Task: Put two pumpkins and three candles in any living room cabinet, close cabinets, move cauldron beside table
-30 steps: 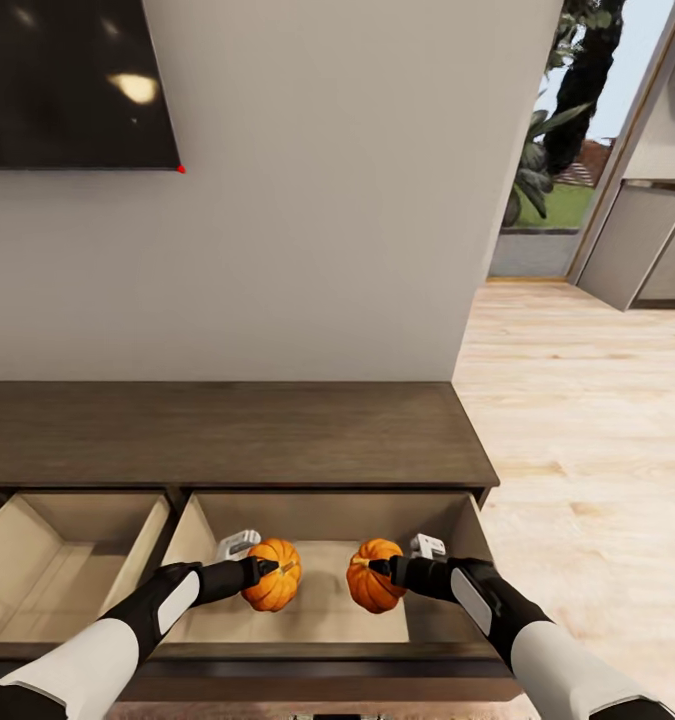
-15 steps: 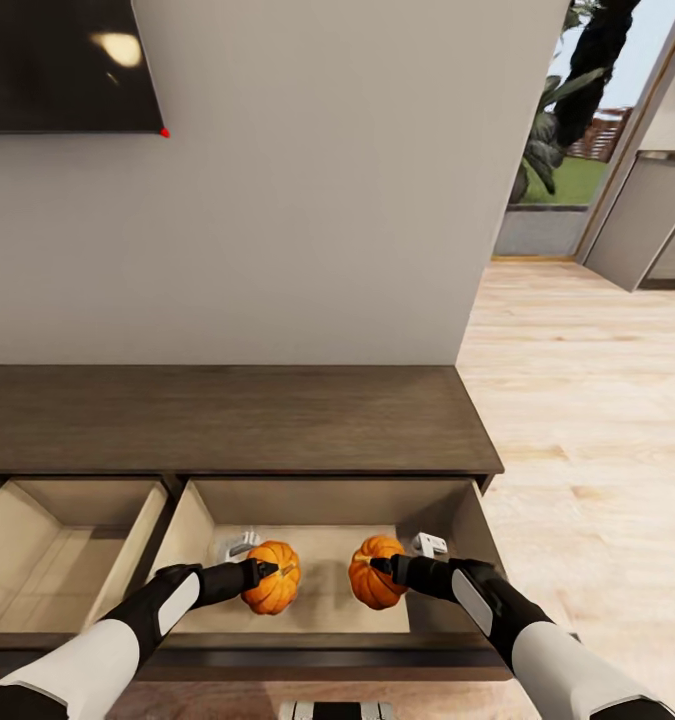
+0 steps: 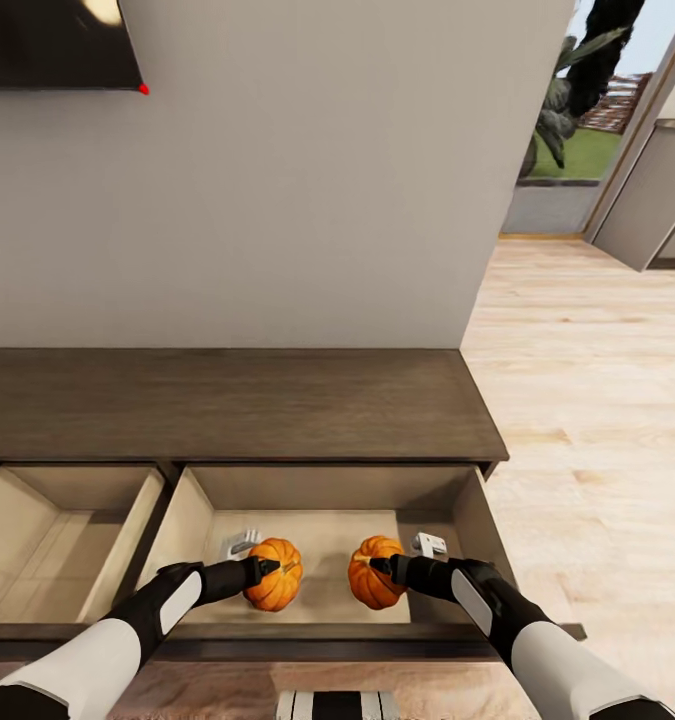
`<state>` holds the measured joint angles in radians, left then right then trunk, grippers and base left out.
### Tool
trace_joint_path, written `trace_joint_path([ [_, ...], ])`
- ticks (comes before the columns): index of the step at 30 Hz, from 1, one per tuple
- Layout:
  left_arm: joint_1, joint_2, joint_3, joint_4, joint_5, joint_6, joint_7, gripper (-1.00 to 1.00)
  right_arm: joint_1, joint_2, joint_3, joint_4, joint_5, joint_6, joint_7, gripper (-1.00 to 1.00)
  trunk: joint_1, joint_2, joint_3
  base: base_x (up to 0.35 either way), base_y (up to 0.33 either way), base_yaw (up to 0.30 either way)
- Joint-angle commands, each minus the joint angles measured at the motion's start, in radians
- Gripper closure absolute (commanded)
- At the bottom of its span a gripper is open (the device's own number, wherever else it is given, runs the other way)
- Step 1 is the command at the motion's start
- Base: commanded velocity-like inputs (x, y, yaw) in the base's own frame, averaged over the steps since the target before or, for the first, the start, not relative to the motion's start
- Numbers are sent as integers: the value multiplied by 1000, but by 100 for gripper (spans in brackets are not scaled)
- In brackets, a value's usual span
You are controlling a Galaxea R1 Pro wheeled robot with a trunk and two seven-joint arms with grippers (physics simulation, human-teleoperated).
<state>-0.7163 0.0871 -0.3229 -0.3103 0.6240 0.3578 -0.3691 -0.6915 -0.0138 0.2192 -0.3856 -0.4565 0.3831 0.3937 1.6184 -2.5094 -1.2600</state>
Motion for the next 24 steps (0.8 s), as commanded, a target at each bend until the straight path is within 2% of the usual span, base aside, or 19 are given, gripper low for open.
trace_joint_path([
  [1, 0, 0, 1, -1, 2, 0, -1, 100, 0, 0, 0, -1, -1, 0, -1, 100, 0, 0, -4, 0, 0, 0],
  [10, 0, 2, 1, -1, 2, 0, -2, 100, 0, 1, 0, -2, -1, 0, -1, 100, 4, -2, -39, 0, 0, 0],
  [24, 0, 5, 3, -3, 3, 1, -8, 100, 0, 0, -1, -1, -1, 0, -1, 100, 4, -2, -39, 0, 0, 0],
])
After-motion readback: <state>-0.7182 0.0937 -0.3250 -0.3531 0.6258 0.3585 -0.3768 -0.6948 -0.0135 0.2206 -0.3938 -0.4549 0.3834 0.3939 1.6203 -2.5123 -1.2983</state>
